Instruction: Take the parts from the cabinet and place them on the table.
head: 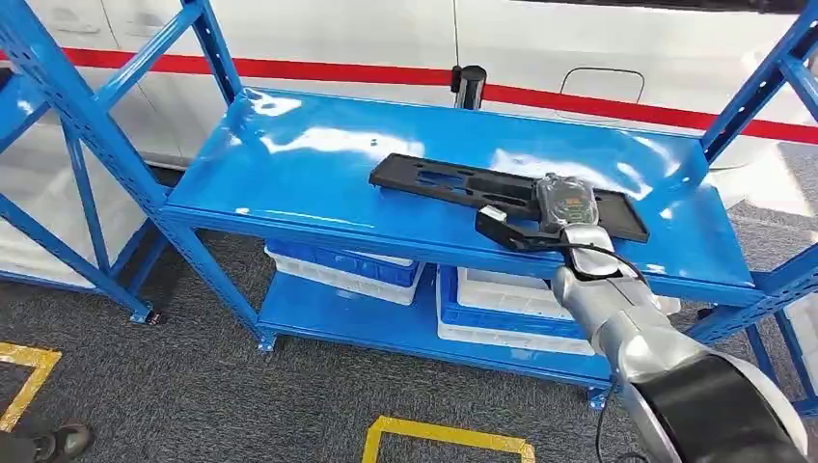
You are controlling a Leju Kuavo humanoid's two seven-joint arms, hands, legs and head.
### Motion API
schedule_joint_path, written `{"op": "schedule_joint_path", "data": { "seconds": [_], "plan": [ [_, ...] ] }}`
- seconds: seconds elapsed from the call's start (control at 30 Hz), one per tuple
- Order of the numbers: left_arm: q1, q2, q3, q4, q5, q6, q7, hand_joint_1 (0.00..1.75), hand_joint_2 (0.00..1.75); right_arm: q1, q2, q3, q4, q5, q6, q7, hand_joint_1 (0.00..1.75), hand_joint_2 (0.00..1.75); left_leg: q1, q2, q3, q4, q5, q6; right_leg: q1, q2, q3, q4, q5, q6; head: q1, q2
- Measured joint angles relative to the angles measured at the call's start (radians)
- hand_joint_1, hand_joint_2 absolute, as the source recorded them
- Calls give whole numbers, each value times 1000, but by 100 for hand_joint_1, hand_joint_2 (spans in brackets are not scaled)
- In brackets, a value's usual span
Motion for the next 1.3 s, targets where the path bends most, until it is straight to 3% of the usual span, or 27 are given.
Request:
{"op": "schedule_joint_path", "data": {
  "seconds": [0.13,0.23,0.33,0.43,0.5,0.63,0.8,1.1,1.3],
  "plan": [
    [0,0,1,0,0,1,0,0,175,-9,10,-13,-2,-3,-3,-20,168,175,0,0,0,0,1,-1,0,0,0,0,0,0,0,0],
    [0,0,3,0,2,12,0,0,175,-17,15,-28,-11,-24,-16,-104,169,175,-1,0,-1,0,1,-2,0,0,1,1,1,0,0,0],
    [0,0,16,0,10,29,0,0,175,-47,37,-56,-38,-93,7,-275,169,175,-1,2,-1,0,1,-2,0,2,0,2,1,0,0,0],
    [2,0,30,0,20,49,-4,0,175,-114,60,-94,-88,-200,111,-443,169,175,-1,2,-2,0,2,-3,0,1,-2,2,1,0,0,0],
    [7,0,38,0,28,63,-5,0,175,-155,62,-116,-156,-281,183,-511,169,175,-1,0,-2,0,2,-3,0,1,-2,2,1,0,0,0],
    [12,0,60,0,40,73,6,0,175,-197,28,-112,-350,-395,275,-500,169,175,-1,-2,-2,0,2,-3,0,-1,-2,2,0,-1,0,0],
    [11,0,80,0,45,61,65,0,175,-199,-5,-89,-478,-423,269,-467,169,175,-2,1,-2,0,2,-3,0,1,-2,2,1,0,0,0],
    [10,0,80,0,-11,55,173,0,175,-169,-36,-44,-509,-426,201,-452,169,175,-2,1,-2,0,2,-3,0,1,-2,1,1,0,0,0],
    [9,1,66,0,-37,54,187,0,175,-144,-59,-23,-508,-441,186,-450,169,175,-6,1,-3,5,0,0,-6,1,-2,0,1,1,0,0]
  ]
}}
